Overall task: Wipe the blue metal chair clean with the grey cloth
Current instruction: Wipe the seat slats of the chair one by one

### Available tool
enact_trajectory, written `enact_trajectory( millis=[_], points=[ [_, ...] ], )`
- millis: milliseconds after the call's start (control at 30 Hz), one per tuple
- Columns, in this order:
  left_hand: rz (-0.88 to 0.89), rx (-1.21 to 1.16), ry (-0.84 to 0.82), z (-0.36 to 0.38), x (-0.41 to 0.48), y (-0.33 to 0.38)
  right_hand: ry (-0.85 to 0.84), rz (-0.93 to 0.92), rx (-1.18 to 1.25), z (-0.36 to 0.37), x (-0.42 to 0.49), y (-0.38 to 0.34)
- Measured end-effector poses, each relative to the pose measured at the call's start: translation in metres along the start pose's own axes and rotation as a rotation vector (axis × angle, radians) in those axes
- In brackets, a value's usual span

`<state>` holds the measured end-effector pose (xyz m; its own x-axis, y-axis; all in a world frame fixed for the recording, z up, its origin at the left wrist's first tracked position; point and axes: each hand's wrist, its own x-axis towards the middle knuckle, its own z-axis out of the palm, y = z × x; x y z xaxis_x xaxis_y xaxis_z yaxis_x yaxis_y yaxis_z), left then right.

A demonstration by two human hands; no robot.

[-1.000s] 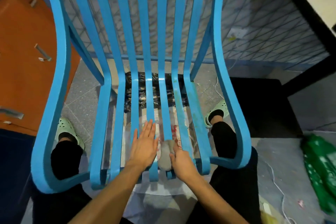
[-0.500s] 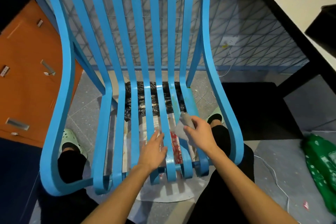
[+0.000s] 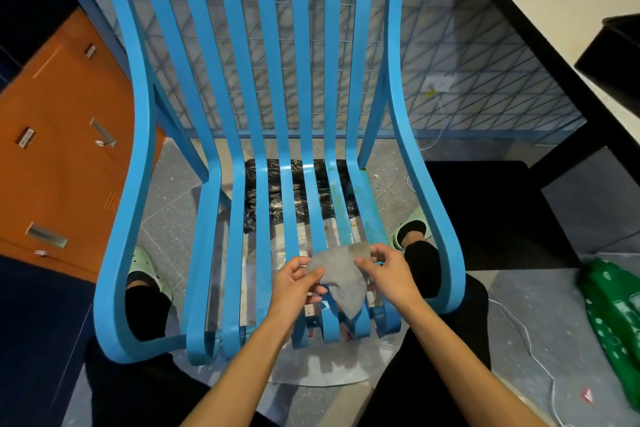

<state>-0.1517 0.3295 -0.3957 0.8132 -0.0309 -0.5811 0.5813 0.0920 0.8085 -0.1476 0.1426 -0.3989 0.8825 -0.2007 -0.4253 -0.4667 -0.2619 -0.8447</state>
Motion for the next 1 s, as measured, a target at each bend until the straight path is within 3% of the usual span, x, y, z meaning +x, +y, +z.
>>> enact_trajectory(
  millis=[267,400,467,533,600,667,867,1000],
  points=[
    [0.059,0.157,0.035,-0.030,-0.013,-0.010,0.124,-0.330,-0.320,0.006,-0.017,-0.023],
    [0.117,0.189,0.080,-0.040,-0.020,-0.014,0.053,-0.451,-0.345,0.010,-0.022,-0.037],
    [0.173,0.076,0.045,-0.044,-0.026,-0.007,0.000,-0.372,-0.269,0.015,-0.022,-0.045],
    [0.193,-0.070,-0.075,-0.048,-0.031,0.003,-0.071,-0.163,-0.102,0.019,-0.017,-0.050],
    [0.131,-0.210,-0.227,-0.050,-0.035,0.010,-0.152,0.094,0.168,0.023,-0.010,-0.051],
    [0.065,-0.284,-0.324,-0.049,-0.038,0.013,-0.184,0.237,0.329,0.026,-0.007,-0.048],
    [-0.069,-0.147,-0.345,-0.051,-0.039,0.004,-0.159,0.273,0.533,0.020,-0.007,-0.049],
    [-0.042,-0.092,-0.277,-0.051,-0.033,-0.003,-0.071,0.016,0.050,0.014,-0.012,-0.039]
  ],
)
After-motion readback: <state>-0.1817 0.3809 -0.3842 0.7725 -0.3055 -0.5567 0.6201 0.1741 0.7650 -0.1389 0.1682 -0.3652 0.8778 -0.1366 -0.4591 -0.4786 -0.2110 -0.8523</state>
